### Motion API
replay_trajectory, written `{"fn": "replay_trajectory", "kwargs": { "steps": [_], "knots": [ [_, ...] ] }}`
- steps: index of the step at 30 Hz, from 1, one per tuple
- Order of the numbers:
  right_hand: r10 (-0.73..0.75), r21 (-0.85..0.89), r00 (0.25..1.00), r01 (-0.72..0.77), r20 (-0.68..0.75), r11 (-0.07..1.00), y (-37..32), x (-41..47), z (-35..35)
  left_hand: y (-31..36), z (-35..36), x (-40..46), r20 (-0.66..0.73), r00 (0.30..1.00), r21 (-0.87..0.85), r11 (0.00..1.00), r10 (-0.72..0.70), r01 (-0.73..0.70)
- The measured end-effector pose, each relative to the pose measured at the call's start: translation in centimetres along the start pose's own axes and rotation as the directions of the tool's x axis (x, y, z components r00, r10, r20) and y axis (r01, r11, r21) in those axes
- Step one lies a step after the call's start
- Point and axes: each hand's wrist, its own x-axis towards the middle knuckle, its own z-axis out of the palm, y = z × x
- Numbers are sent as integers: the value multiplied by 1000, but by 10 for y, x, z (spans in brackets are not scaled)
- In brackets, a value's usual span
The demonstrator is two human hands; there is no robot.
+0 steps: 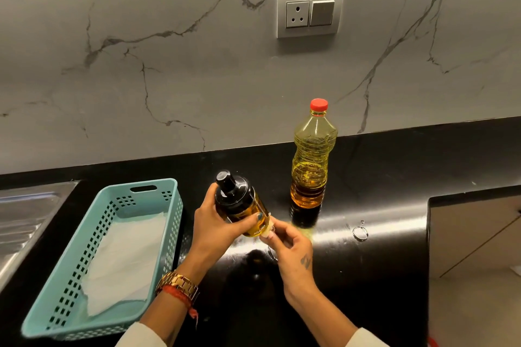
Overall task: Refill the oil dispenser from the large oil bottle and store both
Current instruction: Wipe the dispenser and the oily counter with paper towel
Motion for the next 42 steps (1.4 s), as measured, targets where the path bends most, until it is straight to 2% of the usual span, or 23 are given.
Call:
{"fn": "replay_trajectory", "kwargs": {
  "steps": [4,6,8,11,15,19,23,27,31,36,38,42],
  "knots": [
    [-33,-21,990,30,-136,999,9,-15,4,2,2,2,-1,1000,-32,999,-23,23],
    [-79,-33,984,75,-161,997,7,-11,5,5,3,1,12,1000,-40,999,-26,26],
    [-133,-46,982,128,-134,991,1,0,5,7,5,1,22,999,-51,998,-28,29],
    [-108,-53,993,106,-44,993,-9,18,5,11,7,0,28,999,-71,997,-26,28],
    [76,76,986,-88,149,993,-16,30,9,14,8,0,24,999,-96,995,-25,27],
    [275,209,905,-353,325,912,-13,27,8,12,7,-1,24,999,-111,993,-39,42],
    [366,280,820,-513,441,812,-6,15,6,9,7,-1,20,999,-91,995,-43,45],
    [386,355,834,-526,395,773,-6,5,-2,6,6,-1,14,999,-72,997,-39,40],
    [393,335,891,-451,227,827,-5,6,-15,6,7,-2,28,999,-57,997,-42,44],
    [301,332,948,-317,99,889,-17,19,-14,13,10,-3,40,999,-64,997,-35,38],
    [289,322,953,-301,86,897,-20,24,-9,15,11,-3,41,999,-66,997,-30,33],
    [289,246,945,-320,154,915,-21,20,8,18,15,-3,32,999,-91,996,-16,19]
  ]
}}
